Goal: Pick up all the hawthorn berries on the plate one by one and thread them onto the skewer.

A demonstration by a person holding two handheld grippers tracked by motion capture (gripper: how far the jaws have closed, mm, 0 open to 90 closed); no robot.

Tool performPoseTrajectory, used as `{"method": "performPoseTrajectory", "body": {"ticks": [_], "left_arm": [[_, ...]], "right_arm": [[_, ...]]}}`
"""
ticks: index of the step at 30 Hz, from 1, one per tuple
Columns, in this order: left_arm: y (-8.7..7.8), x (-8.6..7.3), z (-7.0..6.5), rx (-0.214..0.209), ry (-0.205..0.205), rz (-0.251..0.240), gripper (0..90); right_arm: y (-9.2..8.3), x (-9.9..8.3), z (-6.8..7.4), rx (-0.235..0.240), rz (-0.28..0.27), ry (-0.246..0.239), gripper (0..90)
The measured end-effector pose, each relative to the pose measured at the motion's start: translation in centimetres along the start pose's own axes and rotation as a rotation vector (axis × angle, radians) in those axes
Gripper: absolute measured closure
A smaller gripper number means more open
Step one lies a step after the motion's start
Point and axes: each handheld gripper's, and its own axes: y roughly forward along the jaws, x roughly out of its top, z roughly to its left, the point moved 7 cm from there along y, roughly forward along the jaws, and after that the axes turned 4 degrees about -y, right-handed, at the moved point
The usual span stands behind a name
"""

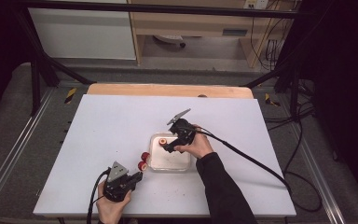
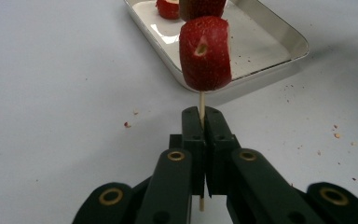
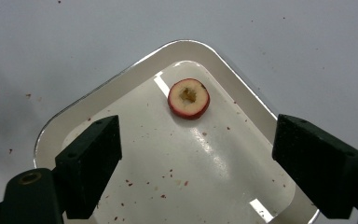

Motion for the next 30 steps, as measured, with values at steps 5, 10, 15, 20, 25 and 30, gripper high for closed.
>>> {"method": "performPoseTrajectory", "body": {"ticks": [5,10,15,20,25,30], "left_arm": [[0.1,0.0,0.0,-0.005,0.005,0.001,88.4],[0.1,0.0,-0.1,-0.013,0.008,0.003,88.4],[0.1,0.0,0.1,-0.013,0.006,0.003,88.4],[0.1,0.0,0.1,-0.015,0.003,-0.002,88.4],[0.1,0.0,0.1,-0.016,0.008,0.004,88.4],[0.1,0.0,0.2,-0.015,0.007,0.002,88.4]], "right_arm": [[0.9,0.8,-0.1,0.022,0.032,-0.062,20.3],[2.2,1.0,0.0,0.056,0.096,-0.137,23.6],[3.1,1.1,-0.2,0.057,0.120,-0.175,28.4],[3.7,1.4,-0.2,0.070,0.132,-0.204,35.5],[4.3,1.3,-0.4,0.070,0.150,-0.237,44.0],[4.7,1.4,-0.4,0.080,0.161,-0.260,50.9]]}}
